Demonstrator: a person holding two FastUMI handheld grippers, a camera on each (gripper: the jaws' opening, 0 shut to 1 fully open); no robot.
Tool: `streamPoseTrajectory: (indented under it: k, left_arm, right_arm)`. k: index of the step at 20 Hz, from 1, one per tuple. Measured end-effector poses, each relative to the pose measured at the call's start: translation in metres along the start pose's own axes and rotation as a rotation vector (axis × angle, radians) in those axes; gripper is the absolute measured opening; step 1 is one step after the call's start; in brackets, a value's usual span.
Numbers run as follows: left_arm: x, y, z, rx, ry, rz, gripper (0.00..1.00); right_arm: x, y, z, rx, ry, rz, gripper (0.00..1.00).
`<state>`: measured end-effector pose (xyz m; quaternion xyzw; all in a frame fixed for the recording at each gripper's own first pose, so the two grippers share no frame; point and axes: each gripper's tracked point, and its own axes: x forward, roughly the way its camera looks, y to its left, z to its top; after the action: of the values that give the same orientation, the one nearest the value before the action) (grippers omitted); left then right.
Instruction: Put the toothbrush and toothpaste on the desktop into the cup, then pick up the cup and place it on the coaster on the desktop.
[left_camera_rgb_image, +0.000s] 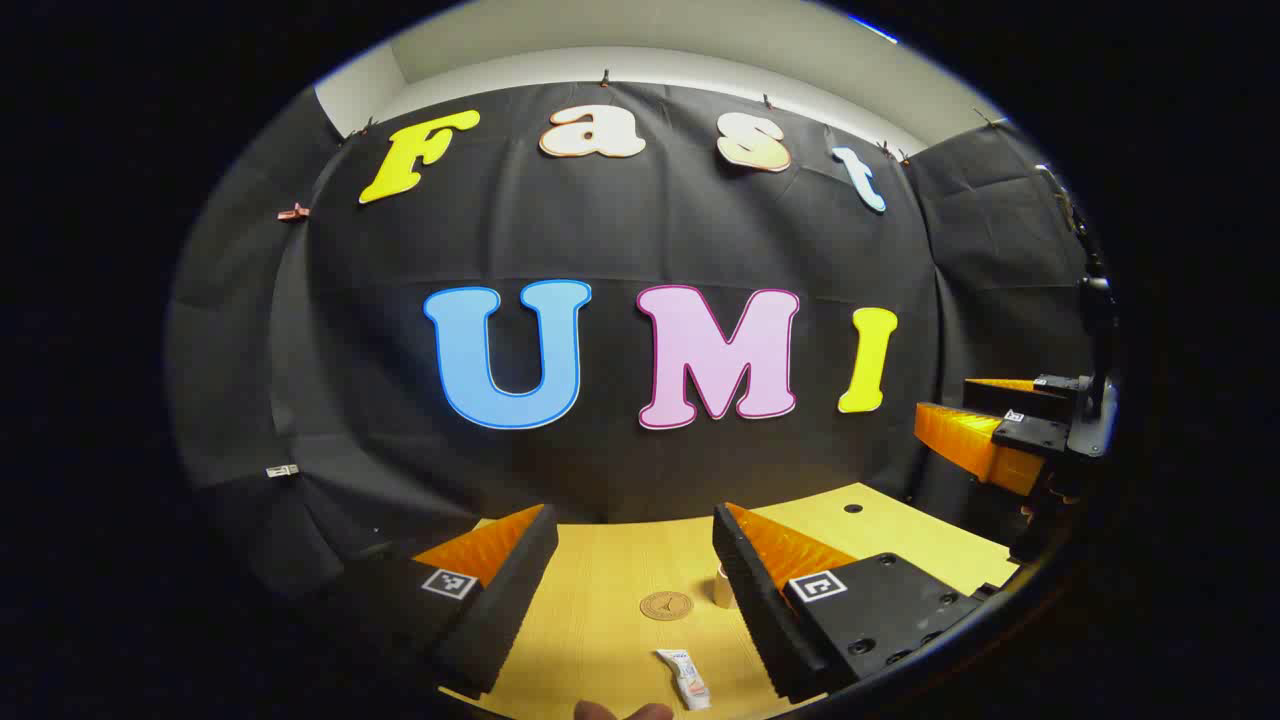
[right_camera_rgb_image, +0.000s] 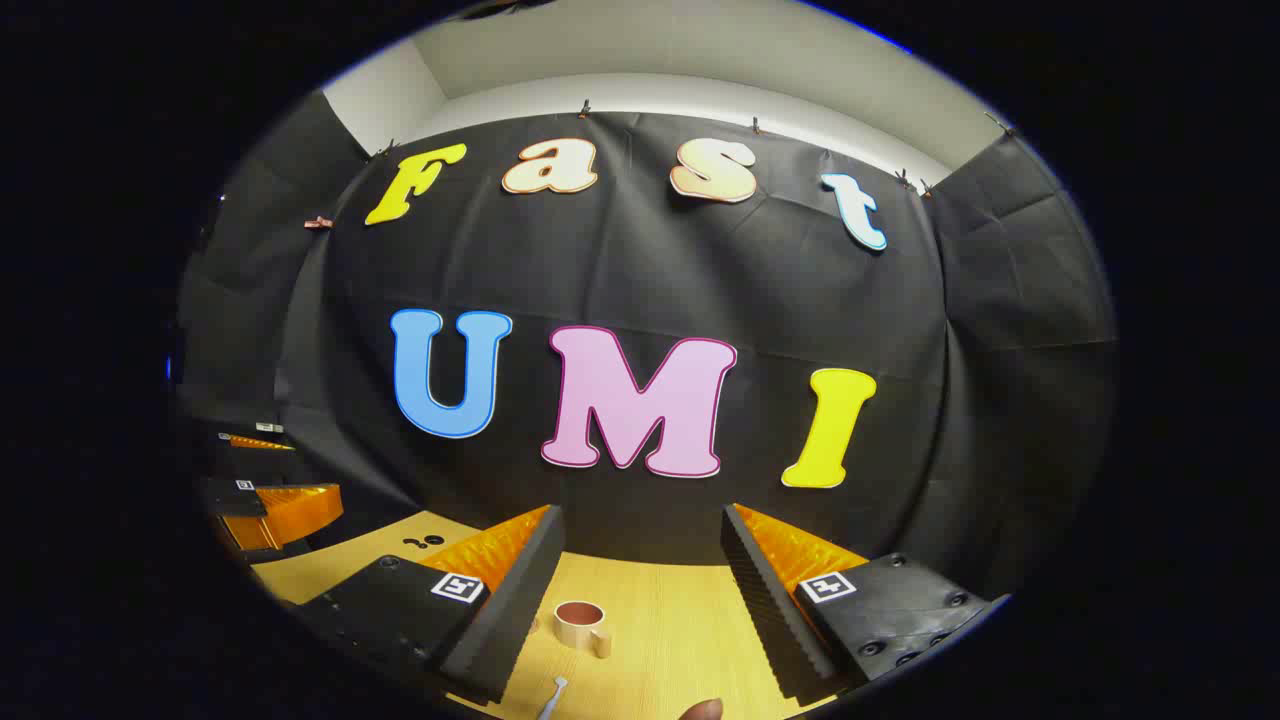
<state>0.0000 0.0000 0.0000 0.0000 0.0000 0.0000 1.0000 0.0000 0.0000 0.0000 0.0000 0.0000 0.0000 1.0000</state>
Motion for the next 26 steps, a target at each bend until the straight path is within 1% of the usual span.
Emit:
streamPoseTrajectory:
  k: [5, 10, 14, 16, 20, 21, 23, 26]
  left_arm:
    - [0.007, -0.006, -0.009, 0.001, 0.024, 0.007, 0.97]
    - [0.012, -0.012, -0.014, 0.005, 0.044, 0.015, 0.97]
    - [0.014, -0.019, -0.02, 0.014, 0.063, 0.018, 0.97]
    - [0.017, -0.023, -0.029, 0.022, 0.081, 0.019, 0.97]
    - [0.028, -0.034, -0.071, 0.063, 0.167, 0.028, 0.97]
    - [0.031, -0.036, -0.086, 0.082, 0.19, 0.034, 0.92]
    - [0.037, -0.041, -0.11, 0.11, 0.226, 0.041, 0.98]
    - [0.052, -0.052, -0.145, 0.101, 0.296, 0.036, 0.98]
  right_arm:
    - [0.006, -0.004, -0.008, 0.002, 0.014, 0.014, 0.97]
    - [0.012, -0.012, -0.015, 0.023, 0.026, 0.012, 0.97]
    - [0.013, -0.017, -0.023, 0.015, 0.045, 0.02, 0.97]
    - [0.014, -0.019, -0.027, 0.017, 0.052, 0.024, 0.97]
    - [0.015, -0.023, -0.037, 0.012, 0.074, 0.034, 0.97]
    - [0.015, -0.024, -0.04, 0.012, 0.081, 0.036, 0.97]
    - [0.014, -0.027, -0.048, 0.014, 0.097, 0.04, 0.97]
    - [0.015, -0.031, -0.065, 0.014, 0.137, 0.052, 0.97]
